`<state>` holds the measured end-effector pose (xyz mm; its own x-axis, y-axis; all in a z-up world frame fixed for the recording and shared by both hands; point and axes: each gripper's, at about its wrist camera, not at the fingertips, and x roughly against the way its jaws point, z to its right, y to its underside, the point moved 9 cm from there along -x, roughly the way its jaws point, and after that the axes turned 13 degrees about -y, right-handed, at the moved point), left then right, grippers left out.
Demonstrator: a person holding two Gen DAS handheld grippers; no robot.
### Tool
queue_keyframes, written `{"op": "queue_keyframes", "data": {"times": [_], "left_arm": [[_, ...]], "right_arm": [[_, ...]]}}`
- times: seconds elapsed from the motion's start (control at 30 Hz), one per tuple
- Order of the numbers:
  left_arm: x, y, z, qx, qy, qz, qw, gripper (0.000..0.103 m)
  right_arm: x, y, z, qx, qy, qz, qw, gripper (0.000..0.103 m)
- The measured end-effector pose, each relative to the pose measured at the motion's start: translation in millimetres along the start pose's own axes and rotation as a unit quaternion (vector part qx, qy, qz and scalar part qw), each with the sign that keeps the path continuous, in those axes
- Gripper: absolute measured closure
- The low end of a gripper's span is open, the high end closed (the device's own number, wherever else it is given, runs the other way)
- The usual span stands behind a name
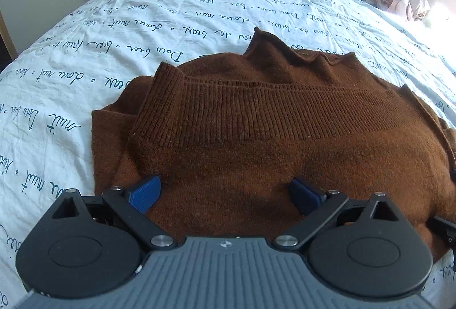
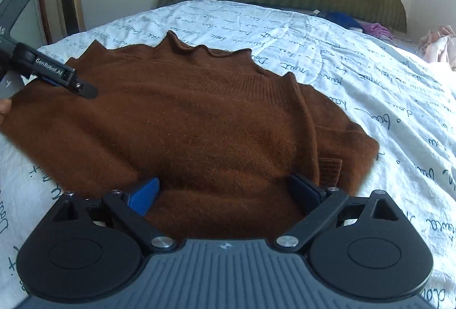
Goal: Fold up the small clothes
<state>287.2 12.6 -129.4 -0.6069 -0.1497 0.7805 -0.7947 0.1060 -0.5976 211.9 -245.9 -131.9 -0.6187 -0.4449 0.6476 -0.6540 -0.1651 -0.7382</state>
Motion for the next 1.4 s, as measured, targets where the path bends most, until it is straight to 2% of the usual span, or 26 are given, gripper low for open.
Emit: {"op": "queue_keyframes", "data": {"times": [0.1,0.2,0.3,0.37,0.43,0.47,0.53,0.6,0.63,0.73,0.83,0.9,0.93,0.97,1.0,1.03,1.1,1.17,1.23,1.33,1.4], "left_arm": [[27.4,7.5,-7.2,0.010,0.019,0.009,0.9997,0.009],[63.3,21.4,-19.9,0.040,0.067,0.029,0.9966,0.007],[73.9,37.2,-24.5,0.047,0.080,0.030,0.9952,0.007],[63.4,50.8,-24.9,0.048,0.075,0.006,0.9960,0.007],[46.0,67.4,-26.7,0.052,0.070,-0.023,0.9959,0.007],[48.7,69.0,-27.7,0.045,0.065,-0.002,0.9968,0.007],[52.3,77.5,-24.4,0.020,0.049,0.006,0.9986,0.006],[56.4,81.3,-21.4,0.000,0.038,0.010,0.9992,0.006],[59.7,82.1,-22.5,-0.002,0.043,0.006,0.9991,0.007],[76.6,67.2,-32.3,0.026,0.095,0.009,0.9951,0.008],[87.6,30.3,-41.3,0.055,0.132,0.037,0.9891,0.004],[81.9,14.1,-40.9,0.063,0.141,0.032,0.9875,0.003],[77.2,11.0,-38.2,0.064,0.146,0.017,0.9871,0.004],[75.1,13.4,-39.2,0.066,0.145,0.007,0.9872,0.007],[75.0,17.4,-42.8,0.069,0.142,0.006,0.9874,0.006],[75.6,23.9,-51.3,0.072,0.129,0.008,0.9889,0.005],[71.6,40.2,-81.3,0.102,0.086,0.001,0.9910,0.006],[63.3,54.9,-108.4,0.144,0.076,-0.023,0.9865,0.009],[54.2,67.4,-129.0,0.194,0.093,-0.053,0.9753,0.010],[41.3,71.1,-137.5,0.246,0.169,-0.099,0.9492,0.010],[37.7,65.5,-129.6,0.251,0.217,-0.104,0.9377,0.005]], "right_arm": [[5.0,-3.2,-1.4,-0.008,0.000,-0.003,1.000,0.005],[22.6,-8.4,-7.1,-0.015,0.001,0.010,1.000,0.005],[32.7,-15.5,-5.5,-0.020,0.010,0.028,0.999,0.004],[31.3,-17.9,-2.5,-0.030,0.001,0.038,0.999,0.004],[24.3,-14.4,2.7,-0.042,-0.007,0.029,0.999,0.005],[20.0,-8.2,7.1,-0.043,0.002,0.016,0.999,0.005],[12.8,11.0,18.2,-0.036,0.035,-0.018,0.999,0.000],[20.7,19.9,27.3,-0.075,0.009,0.007,0.997,0.000],[23.8,22.8,30.9,-0.084,0.008,0.003,0.996,0.000],[36.9,20.6,32.2,-0.101,0.015,0.007,0.995,0.000],[58.8,10.3,21.7,-0.079,0.025,0.050,0.995,0.000],[64.6,1.4,11.4,-0.069,0.003,0.075,0.995,0.000],[63.6,-1.4,5.0,-0.070,-0.013,0.076,0.995,0.006],[61.4,-1.9,1.2,-0.071,-0.018,0.069,0.995,0.011],[60.0,0.2,1.6,-0.072,-0.005,0.056,0.996,0.019],[61.1,3.6,3.8,-0.071,0.009,0.047,0.996,0.021],[69.9,14.3,13.2,-0.100,-0.005,0.053,0.994,0.021],[73.9,29.0,30.6,-0.146,-0.016,0.050,0.988,0.021],[75.7,39.4,43.5,-0.178,-0.018,0.050,0.983,0.020],[79.7,48.8,58.6,-0.270,-0.089,0.081,0.955,0.020],[75.8,49.8,69.5,-0.321,-0.132,0.103,0.932,0.020]]}}
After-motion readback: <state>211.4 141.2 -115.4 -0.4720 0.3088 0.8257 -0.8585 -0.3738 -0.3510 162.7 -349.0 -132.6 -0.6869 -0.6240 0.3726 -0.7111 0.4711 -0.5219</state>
